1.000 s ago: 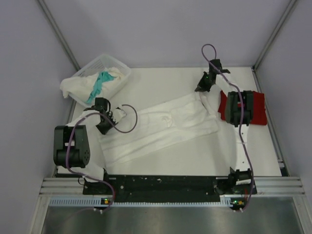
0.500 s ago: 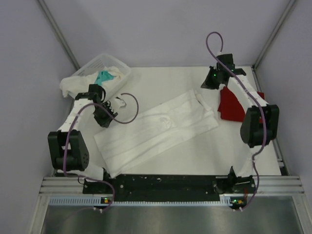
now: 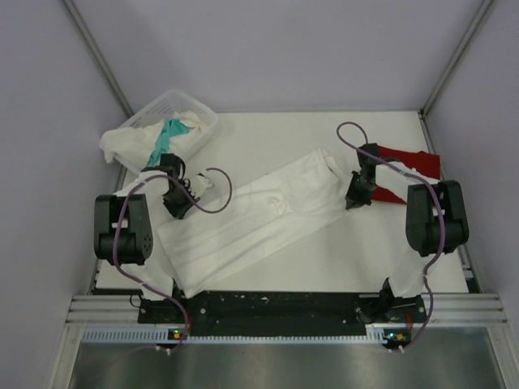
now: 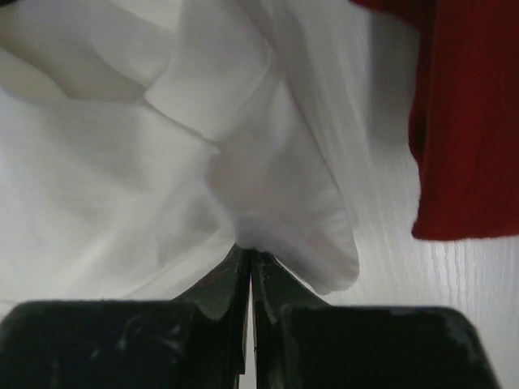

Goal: Fold and stack the t-shirts
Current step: Rotate the tshirt 80 degrees

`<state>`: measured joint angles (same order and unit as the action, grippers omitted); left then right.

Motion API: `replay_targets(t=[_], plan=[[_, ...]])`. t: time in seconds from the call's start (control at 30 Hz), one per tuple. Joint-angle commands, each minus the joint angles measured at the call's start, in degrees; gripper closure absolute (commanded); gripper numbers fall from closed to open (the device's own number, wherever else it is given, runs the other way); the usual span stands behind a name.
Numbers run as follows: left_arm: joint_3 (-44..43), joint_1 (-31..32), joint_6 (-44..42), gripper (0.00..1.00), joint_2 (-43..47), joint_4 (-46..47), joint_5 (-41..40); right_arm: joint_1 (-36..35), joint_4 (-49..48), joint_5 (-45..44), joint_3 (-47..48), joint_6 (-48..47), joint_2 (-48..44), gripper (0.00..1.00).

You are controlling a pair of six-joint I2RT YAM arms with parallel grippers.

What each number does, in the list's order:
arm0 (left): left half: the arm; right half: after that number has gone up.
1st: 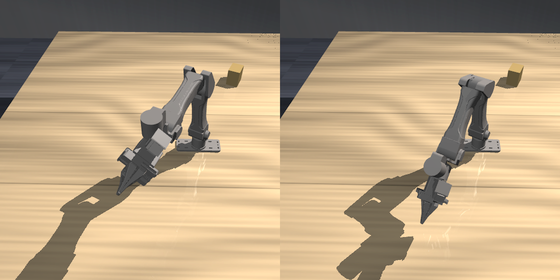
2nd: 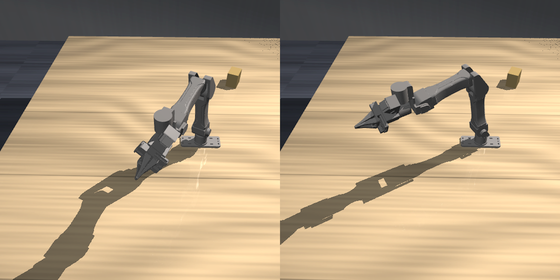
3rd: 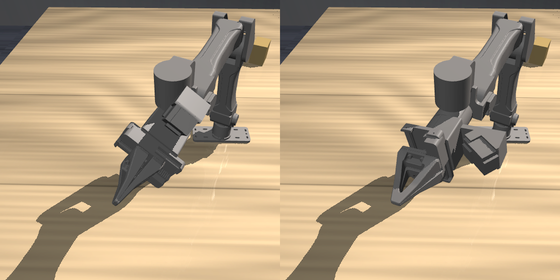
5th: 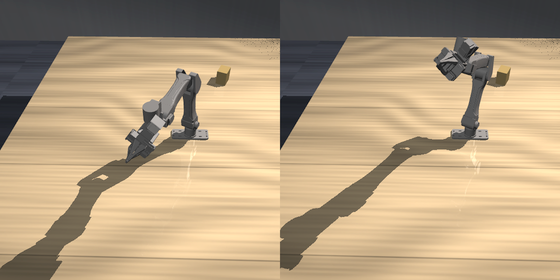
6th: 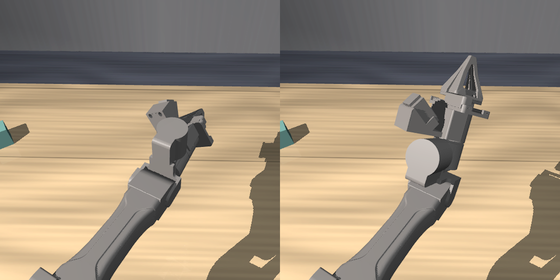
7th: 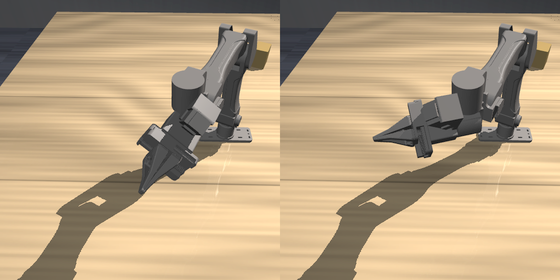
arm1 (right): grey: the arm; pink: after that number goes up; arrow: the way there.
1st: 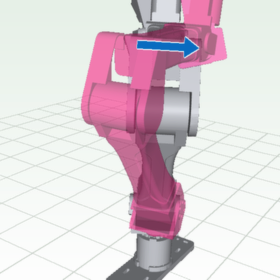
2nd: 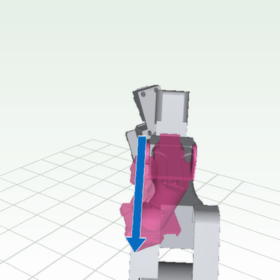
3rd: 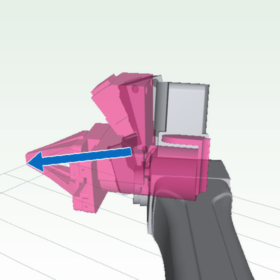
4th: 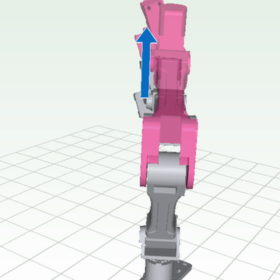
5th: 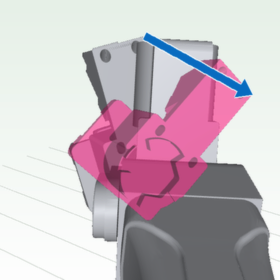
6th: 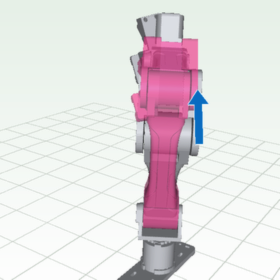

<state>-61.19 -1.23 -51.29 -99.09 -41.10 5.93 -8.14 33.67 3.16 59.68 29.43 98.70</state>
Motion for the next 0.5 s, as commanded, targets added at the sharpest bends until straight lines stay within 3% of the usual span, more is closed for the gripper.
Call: replay_targets(t=[0.0,0.1,0.33,0.47], plan=[[8.35,0.53,-2.67,0.73,2.75,0.23,0.57,0.05,-2.65,-1.58,11.31,-0.69,9.29,1.00],[12.05,0.97,-4.69,0.71,4.86,-1.87,2.06,0.67,0.94,-0.44,22.72,-2.18,19.04,1.00],[15.57,13.17,-6.11,0.68,12.33,-11.71,14.61,1.46,9.39,3.78,66.39,-3.07,42.78,1.00],[15.93,19.77,-8.29,0.66,18.22,-16.45,22.17,1.55,6.69,6.06,78.04,-3.23,45.89,0.92]])
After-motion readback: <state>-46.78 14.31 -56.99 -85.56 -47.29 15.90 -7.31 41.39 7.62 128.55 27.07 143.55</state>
